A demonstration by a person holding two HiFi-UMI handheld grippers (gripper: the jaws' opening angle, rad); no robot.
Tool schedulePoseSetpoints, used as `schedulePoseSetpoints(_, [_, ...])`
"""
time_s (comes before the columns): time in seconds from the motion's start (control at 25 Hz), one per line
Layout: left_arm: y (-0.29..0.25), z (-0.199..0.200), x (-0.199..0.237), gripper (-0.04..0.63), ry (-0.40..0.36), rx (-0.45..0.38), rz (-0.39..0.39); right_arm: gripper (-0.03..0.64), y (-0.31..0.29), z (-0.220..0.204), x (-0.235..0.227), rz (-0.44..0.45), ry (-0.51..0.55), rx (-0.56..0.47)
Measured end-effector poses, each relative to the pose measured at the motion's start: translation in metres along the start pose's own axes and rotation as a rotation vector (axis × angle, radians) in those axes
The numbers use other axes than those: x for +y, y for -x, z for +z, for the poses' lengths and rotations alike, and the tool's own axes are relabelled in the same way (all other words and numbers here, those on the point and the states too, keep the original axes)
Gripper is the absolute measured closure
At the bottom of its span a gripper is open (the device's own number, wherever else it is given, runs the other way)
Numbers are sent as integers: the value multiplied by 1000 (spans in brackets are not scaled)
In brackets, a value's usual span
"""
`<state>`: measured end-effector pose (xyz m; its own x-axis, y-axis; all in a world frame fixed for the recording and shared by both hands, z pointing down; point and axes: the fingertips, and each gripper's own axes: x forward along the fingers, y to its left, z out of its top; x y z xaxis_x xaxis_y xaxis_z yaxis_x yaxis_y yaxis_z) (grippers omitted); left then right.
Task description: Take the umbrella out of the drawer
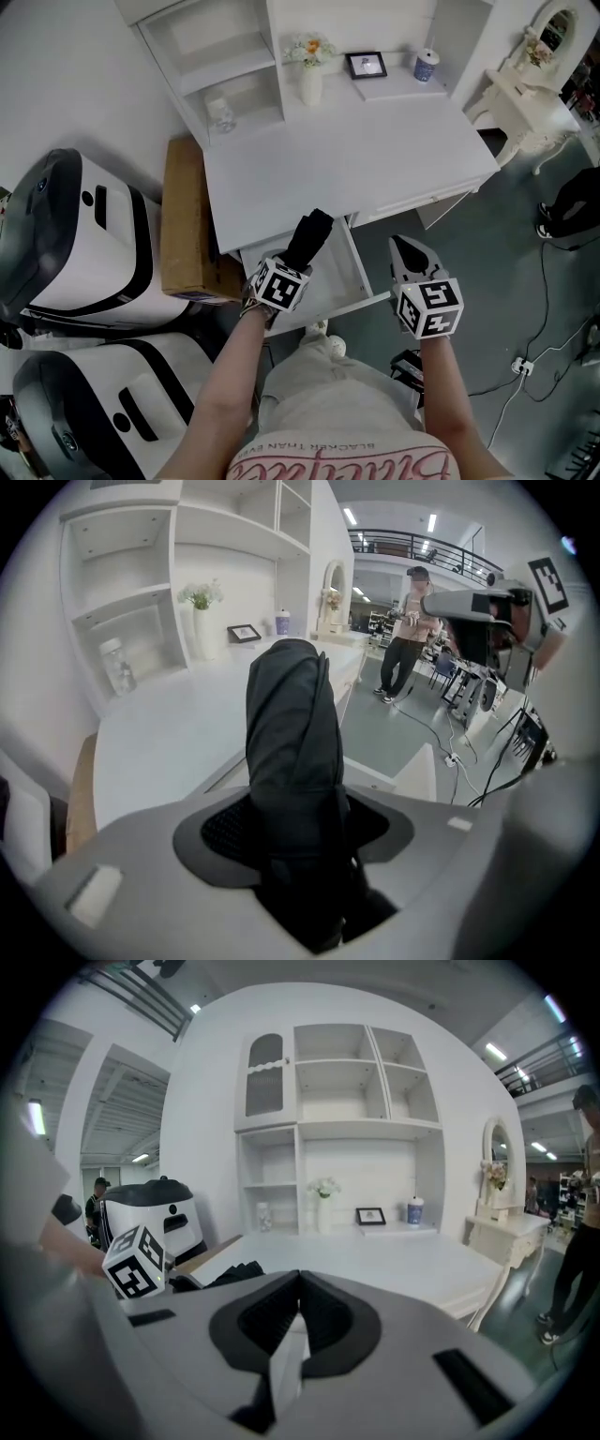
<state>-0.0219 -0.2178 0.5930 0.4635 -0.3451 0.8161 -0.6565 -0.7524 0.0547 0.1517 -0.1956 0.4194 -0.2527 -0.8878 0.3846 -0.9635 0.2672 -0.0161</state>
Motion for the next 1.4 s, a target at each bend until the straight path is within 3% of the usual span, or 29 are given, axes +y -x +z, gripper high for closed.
schedulePoseSetpoints(0.48, [47,51,19,333,12,-163,25,608,0,46,8,22,138,-67])
schedulePoseSetpoints(0.96, [102,97,44,333,74,-323,105,607,0,91,15,52,147,-175])
schedulePoseSetpoints(1.4, [158,138,63,333,78,-536,182,608,2,129,26,77,179,-261])
